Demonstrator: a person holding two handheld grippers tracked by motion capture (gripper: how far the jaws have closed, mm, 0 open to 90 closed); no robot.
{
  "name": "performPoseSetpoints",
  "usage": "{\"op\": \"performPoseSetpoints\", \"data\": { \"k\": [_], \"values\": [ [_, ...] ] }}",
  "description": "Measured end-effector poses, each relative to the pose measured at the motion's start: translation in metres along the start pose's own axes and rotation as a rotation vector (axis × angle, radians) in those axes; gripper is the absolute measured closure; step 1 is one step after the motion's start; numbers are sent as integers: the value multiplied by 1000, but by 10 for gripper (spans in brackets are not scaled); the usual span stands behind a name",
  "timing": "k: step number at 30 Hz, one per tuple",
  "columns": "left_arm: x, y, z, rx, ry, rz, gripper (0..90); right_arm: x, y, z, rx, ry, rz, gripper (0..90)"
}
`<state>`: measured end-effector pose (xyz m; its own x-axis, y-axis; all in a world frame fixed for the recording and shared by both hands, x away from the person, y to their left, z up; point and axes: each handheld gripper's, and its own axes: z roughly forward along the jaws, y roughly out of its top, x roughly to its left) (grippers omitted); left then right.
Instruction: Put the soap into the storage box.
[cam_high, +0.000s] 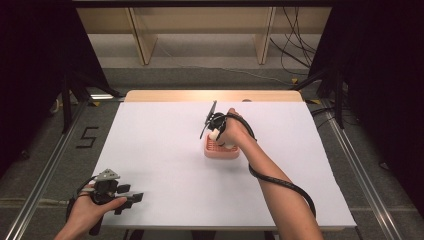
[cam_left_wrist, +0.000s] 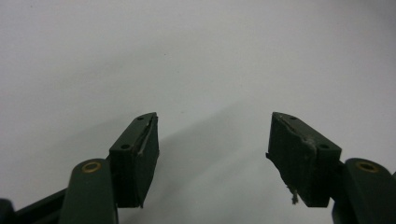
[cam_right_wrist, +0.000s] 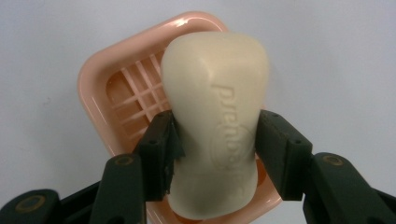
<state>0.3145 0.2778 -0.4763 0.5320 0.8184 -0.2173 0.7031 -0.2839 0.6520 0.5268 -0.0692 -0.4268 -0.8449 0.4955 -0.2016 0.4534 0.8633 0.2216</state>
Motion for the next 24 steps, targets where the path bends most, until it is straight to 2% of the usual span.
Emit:
{"op": "performPoseSetpoints", "data": {
  "k": [1, 4, 5, 10, 11, 13, 14, 16, 20, 22, 23, 24],
  "values": [
    [0, 0, -1, 5, 12, 3, 333, -1, 0, 0, -5, 10, -9, 497],
    [0, 0, -1, 5, 12, 3, 333, 0, 0, -2, -1, 6, 16, 490],
    [0, 0, 0, 2, -2, 3, 332, 0, 0, -2, -7, 8, 19, 481],
    [0, 0, 0, 4, -1, 4, 333, 0, -2, -2, -23, 33, 24, 416],
    [0, 0, 0, 2, -2, 5, 333, 0, -3, -3, -34, 38, 32, 410],
    [0, 0, 0, 7, -2, 10, 333, 0, -4, -7, -53, 19, 51, 400],
    [0, 0, 1, 2, 0, 1, 333, 0, -5, -9, -56, 15, 50, 389],
    [0, 0, 0, 11, -1, 11, 333, 1, -7, -14, -50, 30, 77, 373],
    [0, 0, 0, 12, 14, 9, 333, 0, -16, -20, -78, 20, 63, 384],
    [0, 0, 1, 5, 1, 0, 332, 2, -20, -25, -78, 27, 91, 388],
    [0, 0, 1, 1, 9, 4, 333, 4, -23, -27, -85, 33, 105, 398],
    [0, 0, 1, 2, 11, 2, 333, 4, -26, -28, -83, 34, 102, 415]
  ]
}}
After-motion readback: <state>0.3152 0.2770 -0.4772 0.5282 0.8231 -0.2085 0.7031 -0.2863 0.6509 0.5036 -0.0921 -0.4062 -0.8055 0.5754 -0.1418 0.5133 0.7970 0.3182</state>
